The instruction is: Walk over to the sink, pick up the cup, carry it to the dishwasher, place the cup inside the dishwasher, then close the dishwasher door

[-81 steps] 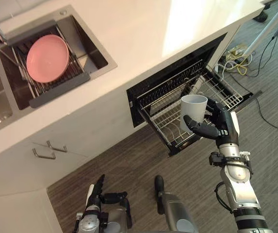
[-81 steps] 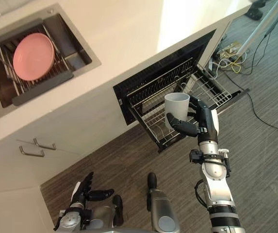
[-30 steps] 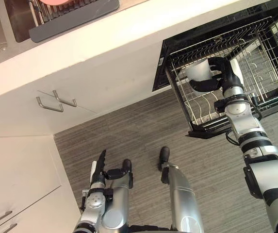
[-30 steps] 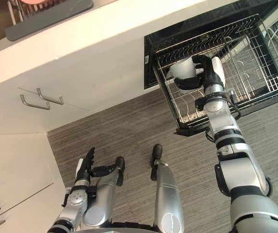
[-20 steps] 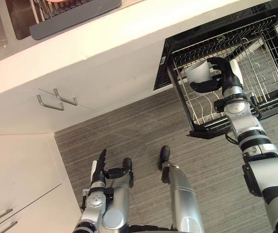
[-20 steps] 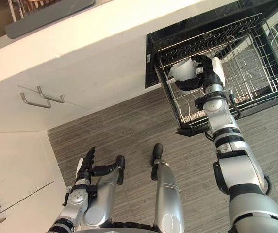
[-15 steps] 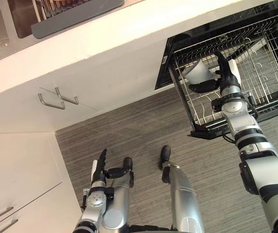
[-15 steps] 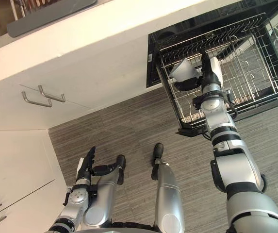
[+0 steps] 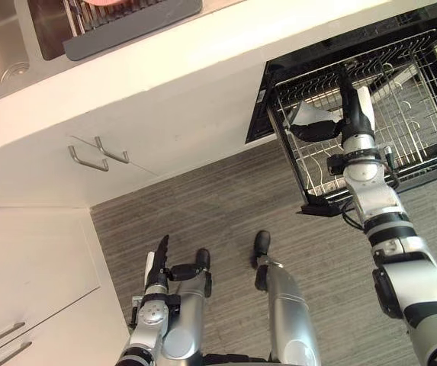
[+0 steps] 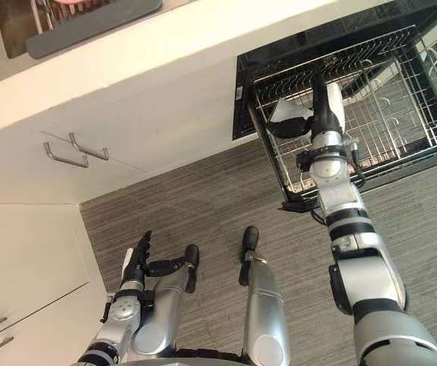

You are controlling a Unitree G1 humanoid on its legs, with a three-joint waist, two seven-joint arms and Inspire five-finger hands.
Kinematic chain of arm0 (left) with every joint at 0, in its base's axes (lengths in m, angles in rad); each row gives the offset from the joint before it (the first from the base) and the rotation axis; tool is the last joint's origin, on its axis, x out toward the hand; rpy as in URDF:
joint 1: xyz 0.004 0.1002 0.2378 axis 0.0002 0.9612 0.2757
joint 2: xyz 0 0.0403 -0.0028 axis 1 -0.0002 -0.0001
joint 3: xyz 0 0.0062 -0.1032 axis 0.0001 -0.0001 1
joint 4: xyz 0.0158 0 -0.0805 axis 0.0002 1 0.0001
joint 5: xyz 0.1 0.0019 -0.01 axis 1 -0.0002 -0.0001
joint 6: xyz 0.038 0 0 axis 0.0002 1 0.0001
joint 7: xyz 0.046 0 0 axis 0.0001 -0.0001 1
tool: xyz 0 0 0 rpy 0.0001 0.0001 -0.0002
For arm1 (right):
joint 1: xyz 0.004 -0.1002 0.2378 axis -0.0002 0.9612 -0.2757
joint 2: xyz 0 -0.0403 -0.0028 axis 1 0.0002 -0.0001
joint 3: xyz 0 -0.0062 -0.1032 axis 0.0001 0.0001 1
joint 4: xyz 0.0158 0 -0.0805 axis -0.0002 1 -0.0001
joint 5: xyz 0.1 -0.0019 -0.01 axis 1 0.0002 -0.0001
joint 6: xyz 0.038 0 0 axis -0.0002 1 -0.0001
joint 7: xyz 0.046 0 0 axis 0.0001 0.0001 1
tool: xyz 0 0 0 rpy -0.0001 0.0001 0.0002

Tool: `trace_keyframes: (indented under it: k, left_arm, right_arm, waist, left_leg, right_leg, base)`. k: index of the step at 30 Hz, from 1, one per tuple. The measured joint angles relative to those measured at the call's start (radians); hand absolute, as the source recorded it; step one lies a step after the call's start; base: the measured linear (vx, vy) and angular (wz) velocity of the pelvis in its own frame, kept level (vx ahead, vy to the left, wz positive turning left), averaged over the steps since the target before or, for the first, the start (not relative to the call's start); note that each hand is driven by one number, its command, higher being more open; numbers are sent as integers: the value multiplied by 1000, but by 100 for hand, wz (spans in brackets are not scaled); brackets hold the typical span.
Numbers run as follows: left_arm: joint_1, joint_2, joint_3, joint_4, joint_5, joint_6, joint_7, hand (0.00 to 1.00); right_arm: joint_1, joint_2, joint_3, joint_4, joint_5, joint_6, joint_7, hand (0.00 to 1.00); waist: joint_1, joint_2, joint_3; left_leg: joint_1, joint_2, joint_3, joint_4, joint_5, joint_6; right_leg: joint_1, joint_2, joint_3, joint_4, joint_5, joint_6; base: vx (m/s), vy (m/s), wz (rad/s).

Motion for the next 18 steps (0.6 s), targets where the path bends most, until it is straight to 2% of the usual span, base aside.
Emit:
trace_keyframes:
  k: [6, 11, 15, 18]
  left_arm:
    - [18, 2, 1, 0, 2, 18, -2, 100]
    - [31, 11, 3, 10, 21, 33, -6, 100]
    - [45, 10, 4, 50, 59, 50, -10, 100]
    - [60, 4, 3, 84, 77, 58, -14, 100]
  right_arm:
    - [255, 111, -106, -269, -21, -3, -19, 100]
    - [480, 232, -130, -448, -61, -4, -23, 100]
    - [660, 330, -132, -567, -91, -10, -21, 100]
    - [784, 388, -141, -646, -104, -19, -21, 100]
  waist:
    - [-15, -8, -4]
    - [-34, -38, -25]
    - [-56, -61, -86]
    - [-63, -64, -140]
  left_leg:
    - [71, -4, 7, -64, 23, -3]
    - [148, -1, 16, -156, 56, -6]
    - [207, 4, 27, -223, 74, -6]
    - [265, 8, 34, -269, 81, -1]
  right_leg:
    - [67, 2, 5, -54, 24, 2]
    - [132, 12, 8, -125, 45, -1]
    - [176, 24, 12, -178, 54, -1]
    - [230, 37, 17, -225, 60, 1]
  base:
    - [-12, -2, -1]
    - [53, -20, -5]
    - [102, 6, -8]
    - [132, 29, -10]
